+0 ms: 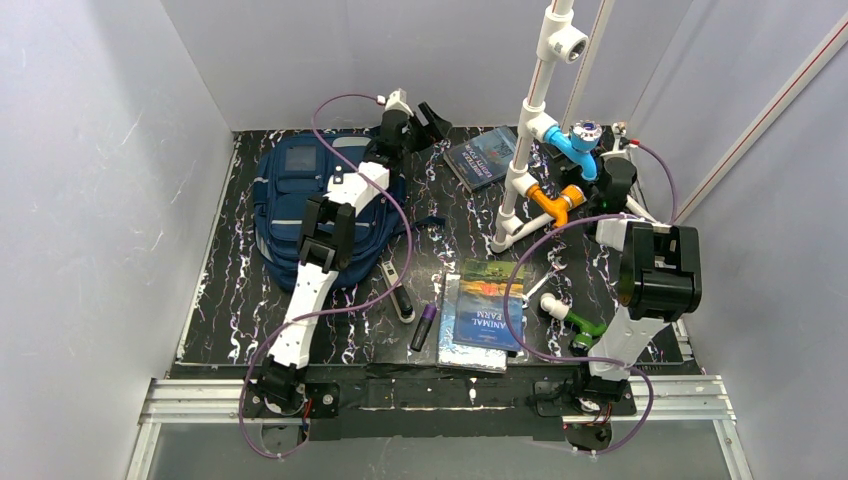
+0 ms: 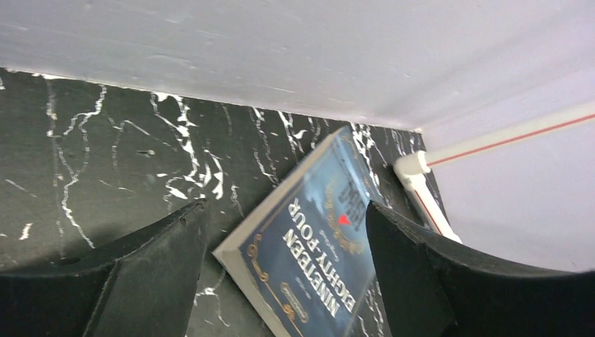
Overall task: Pack the student bag
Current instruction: Pick up the book from the center of the board.
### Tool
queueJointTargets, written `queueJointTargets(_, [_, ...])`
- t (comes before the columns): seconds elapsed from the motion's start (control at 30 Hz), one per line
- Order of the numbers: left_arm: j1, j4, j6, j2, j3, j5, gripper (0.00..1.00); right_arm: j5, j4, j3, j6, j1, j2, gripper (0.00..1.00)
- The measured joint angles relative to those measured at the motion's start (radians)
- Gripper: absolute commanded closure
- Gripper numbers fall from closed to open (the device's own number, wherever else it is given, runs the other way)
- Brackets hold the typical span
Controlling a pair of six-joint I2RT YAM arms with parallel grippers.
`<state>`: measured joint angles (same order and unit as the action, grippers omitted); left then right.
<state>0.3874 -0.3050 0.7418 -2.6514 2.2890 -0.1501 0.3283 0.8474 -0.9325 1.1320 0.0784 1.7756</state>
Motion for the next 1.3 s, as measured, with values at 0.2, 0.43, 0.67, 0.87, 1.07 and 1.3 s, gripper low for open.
queueJointTargets(0.2, [0.006,-0.066,0.019,-0.101,0.018,0.073,0.20,0.034,0.047,0.015,0.018,0.001,0.015,0.06])
queueJointTargets(0.43, [0.038,-0.138,0.083,-0.177,0.064,0.138,0.31,0.065,0.064,0.031,0.030,0.001,0.015,0.05])
queueJointTargets(0.67, [0.074,-0.168,0.130,-0.214,0.079,0.163,0.74,0.073,0.045,0.032,0.034,0.000,-0.010,0.03])
queueJointTargets(0.87, [0.077,-0.162,0.119,-0.221,0.080,0.147,1.00,0.009,-0.040,0.082,-0.010,0.000,-0.128,0.03])
queueJointTargets(1.07, [0.077,-0.162,0.106,-0.193,0.040,0.140,1.00,-0.036,-0.086,0.125,-0.033,0.000,-0.148,0.02])
queueJointTargets(1.3, [0.071,-0.003,0.249,-0.016,-0.082,0.094,1.00,-0.049,-0.161,0.121,-0.053,0.000,-0.094,0.02])
